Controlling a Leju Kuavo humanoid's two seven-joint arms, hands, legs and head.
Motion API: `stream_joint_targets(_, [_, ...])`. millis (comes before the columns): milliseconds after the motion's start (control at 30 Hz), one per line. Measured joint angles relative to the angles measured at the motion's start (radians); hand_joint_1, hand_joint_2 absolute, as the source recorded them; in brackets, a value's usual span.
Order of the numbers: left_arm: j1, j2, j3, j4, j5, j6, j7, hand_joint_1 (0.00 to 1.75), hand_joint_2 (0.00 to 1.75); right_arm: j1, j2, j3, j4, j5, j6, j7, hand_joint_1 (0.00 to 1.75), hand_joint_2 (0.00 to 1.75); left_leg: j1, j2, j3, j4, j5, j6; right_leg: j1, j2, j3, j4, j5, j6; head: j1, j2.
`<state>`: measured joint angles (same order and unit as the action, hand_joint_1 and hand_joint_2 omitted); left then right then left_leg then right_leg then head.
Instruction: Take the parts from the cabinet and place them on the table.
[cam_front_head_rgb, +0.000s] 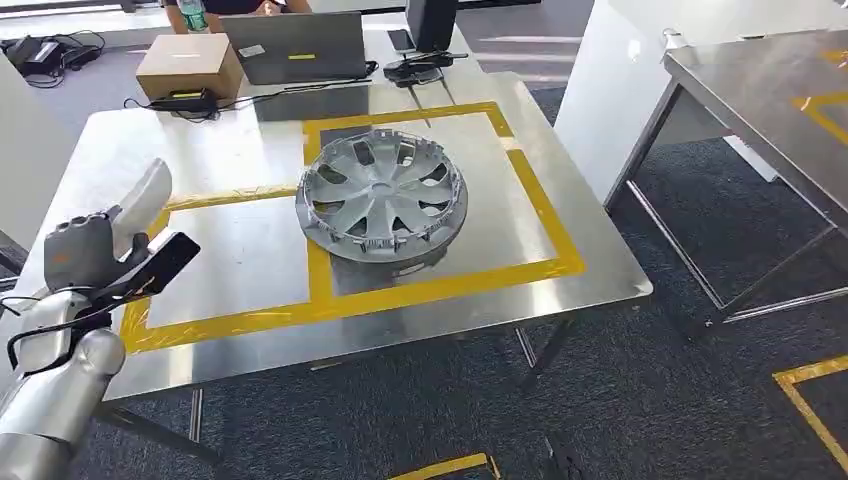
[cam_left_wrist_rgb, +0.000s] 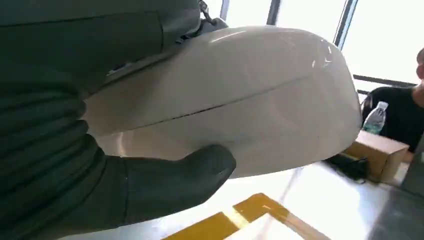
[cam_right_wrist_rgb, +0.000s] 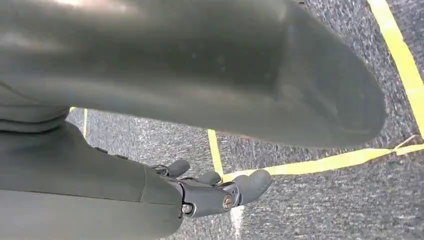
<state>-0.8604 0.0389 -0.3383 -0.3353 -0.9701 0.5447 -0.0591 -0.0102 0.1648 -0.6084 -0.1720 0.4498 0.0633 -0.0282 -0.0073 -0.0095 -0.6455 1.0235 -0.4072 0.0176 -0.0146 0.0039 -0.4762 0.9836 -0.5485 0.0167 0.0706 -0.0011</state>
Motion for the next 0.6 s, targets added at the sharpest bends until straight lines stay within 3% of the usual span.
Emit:
stream_joint_targets(267, [0.005, -0.015, -0.029, 0.058, -0.015, -0.003, 0.05, 1.75, 1.75, 0.005, -0.004, 0.0, 0.0, 0.003, 0.005, -0.03, 0.0, 0.0, 0.0, 0.001, 0.0, -0.001, 0.0, 0.0, 0.0, 0.0, -0.001, 0.0, 0.0, 0.0, 0.0, 0.0])
stream_joint_targets(467, [0.007, -0.038, -0.038, 0.075, -0.036, 0.007, 0.016, 1.75, 1.75, 0.004, -0.006, 0.001, 0.0, 0.023, 0.005, -0.052, 0.0, 0.0, 0.0, -0.001, 0.0, -0.001, 0.0, 0.0, 0.0, 0.0, 0.0, 0.0, 0.0, 0.0, 0.0, 0.0])
stream_joint_targets(600, [0.011, -0.05, -0.053, 0.083, -0.055, 0.022, 0.014, 1.75, 1.75, 0.0, -0.007, 0.004, 0.0, 0.041, 0.004, -0.025, 0.0, 0.0, 0.0, 0.0, 0.0, -0.001, 0.0, 0.0, 0.0, 0.0, 0.0, 0.0, 0.0, 0.0, 0.0, 0.0])
